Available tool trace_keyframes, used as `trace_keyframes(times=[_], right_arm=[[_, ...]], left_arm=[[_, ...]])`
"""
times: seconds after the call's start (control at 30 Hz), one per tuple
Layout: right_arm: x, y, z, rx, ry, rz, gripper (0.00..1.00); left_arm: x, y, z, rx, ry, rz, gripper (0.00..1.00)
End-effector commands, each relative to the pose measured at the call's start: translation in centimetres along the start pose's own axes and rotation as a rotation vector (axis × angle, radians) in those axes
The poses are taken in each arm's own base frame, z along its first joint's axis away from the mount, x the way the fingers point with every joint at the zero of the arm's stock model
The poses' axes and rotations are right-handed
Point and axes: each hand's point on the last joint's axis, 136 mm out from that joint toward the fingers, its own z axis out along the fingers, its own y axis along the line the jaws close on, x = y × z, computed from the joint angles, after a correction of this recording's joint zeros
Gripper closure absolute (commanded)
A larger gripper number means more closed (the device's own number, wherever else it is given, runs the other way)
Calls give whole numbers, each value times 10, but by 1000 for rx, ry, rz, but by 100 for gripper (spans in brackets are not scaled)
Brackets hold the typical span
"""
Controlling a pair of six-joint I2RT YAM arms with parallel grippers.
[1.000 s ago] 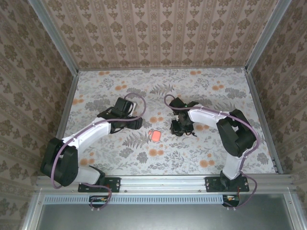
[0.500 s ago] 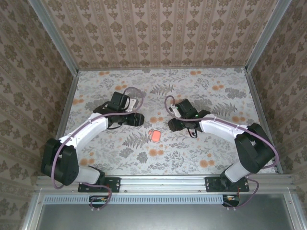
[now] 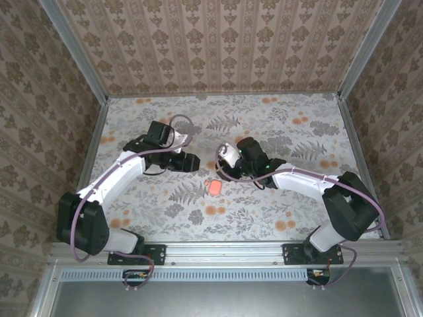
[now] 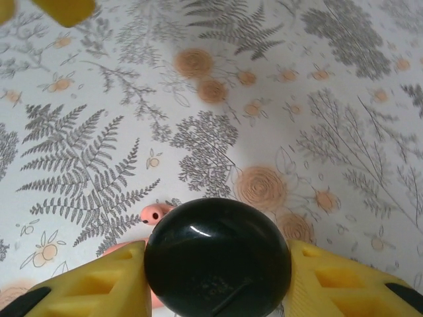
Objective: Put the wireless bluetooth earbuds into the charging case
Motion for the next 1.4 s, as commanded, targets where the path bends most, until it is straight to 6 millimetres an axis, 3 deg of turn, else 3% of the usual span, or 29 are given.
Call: trace_keyframes(times=[0.0,0.27,0.67,0.97,1.37], right_arm=[[-13,11,5,-31,-55,-186,55],[-22,37,6,-88,-169,-464,55],[-41,44,4,-108,-227,-463,55],[-48,43,4,-107,-241,-431,54],[-55,44,2,-111,-273,-415,54]], left_arm=[[-6,-21,-3,107,6,-15,46],[1,-24,5,146,36,-27,50],[10,-11,18,110,73,-52,56],[15,-22,28,135,100,-28,58],[18,-17,37,117,124,-35,67]])
